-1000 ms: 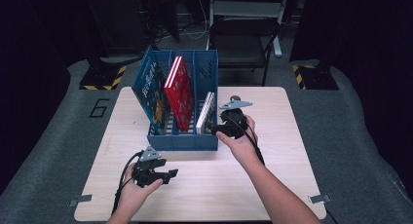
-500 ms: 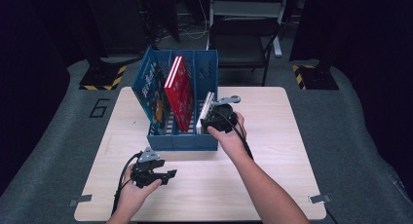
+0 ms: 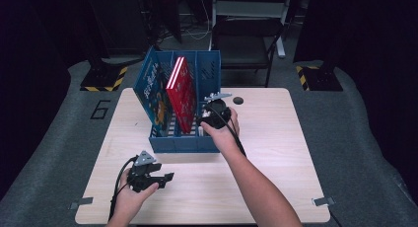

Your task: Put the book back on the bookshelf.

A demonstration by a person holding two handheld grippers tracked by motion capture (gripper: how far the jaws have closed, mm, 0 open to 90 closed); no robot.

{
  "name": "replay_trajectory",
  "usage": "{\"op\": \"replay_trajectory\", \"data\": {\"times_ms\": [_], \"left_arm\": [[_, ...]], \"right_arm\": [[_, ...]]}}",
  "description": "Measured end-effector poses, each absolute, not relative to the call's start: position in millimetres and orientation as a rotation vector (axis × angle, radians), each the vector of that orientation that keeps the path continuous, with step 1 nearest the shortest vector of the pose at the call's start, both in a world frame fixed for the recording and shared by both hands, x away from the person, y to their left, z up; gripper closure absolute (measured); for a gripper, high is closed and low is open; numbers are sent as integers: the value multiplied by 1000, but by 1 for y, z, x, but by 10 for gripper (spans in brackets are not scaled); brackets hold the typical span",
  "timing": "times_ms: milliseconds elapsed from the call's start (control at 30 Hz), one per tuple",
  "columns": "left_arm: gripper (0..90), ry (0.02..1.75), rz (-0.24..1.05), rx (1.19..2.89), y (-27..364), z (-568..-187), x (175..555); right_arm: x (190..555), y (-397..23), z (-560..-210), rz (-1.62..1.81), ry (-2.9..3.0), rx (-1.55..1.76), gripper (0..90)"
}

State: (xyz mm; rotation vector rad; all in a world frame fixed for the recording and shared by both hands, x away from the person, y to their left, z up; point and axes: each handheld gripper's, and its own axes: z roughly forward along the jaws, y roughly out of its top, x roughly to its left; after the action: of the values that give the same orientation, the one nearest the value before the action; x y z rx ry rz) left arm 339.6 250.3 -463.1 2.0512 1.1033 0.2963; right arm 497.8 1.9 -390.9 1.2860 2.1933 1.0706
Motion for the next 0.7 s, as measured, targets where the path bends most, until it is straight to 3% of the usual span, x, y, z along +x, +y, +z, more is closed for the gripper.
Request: {"op": "replay_trajectory", "data": {"times_ms": [700], "left_arm": [[358,1127,296,2031,253,-465,340]], "right_arm": [[513,13,-414,976,2238,1332,272]]}}
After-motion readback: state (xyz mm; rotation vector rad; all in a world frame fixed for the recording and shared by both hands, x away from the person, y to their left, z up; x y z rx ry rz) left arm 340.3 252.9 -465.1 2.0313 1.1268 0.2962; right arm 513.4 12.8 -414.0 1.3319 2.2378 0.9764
